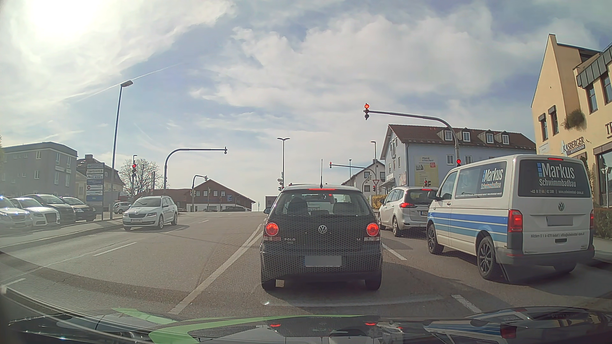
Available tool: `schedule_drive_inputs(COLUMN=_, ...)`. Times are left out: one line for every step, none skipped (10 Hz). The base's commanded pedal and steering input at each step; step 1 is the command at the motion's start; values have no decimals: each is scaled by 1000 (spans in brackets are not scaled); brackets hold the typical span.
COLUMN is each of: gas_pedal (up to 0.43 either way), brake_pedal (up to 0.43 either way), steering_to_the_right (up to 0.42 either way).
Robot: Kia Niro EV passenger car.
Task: Follow the waypoints while adhering to traffic rules and regulations
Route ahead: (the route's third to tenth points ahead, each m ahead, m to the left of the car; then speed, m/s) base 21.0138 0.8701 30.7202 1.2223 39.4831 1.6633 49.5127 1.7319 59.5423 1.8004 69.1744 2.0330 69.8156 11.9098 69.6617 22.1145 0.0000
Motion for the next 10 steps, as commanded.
schedule_drive_inputs(gas_pedal=0, brake_pedal=341, steering_to_the_right=-32)
schedule_drive_inputs(gas_pedal=0, brake_pedal=341, steering_to_the_right=-32)
schedule_drive_inputs(gas_pedal=0, brake_pedal=341, steering_to_the_right=-32)
schedule_drive_inputs(gas_pedal=0, brake_pedal=341, steering_to_the_right=-32)
schedule_drive_inputs(gas_pedal=0, brake_pedal=341, steering_to_the_right=-32)
schedule_drive_inputs(gas_pedal=0, brake_pedal=341, steering_to_the_right=-32)
schedule_drive_inputs(gas_pedal=0, brake_pedal=341, steering_to_the_right=-32)
schedule_drive_inputs(gas_pedal=0, brake_pedal=341, steering_to_the_right=-32)
schedule_drive_inputs(gas_pedal=0, brake_pedal=341, steering_to_the_right=-32)
schedule_drive_inputs(gas_pedal=0, brake_pedal=341, steering_to_the_right=-32)
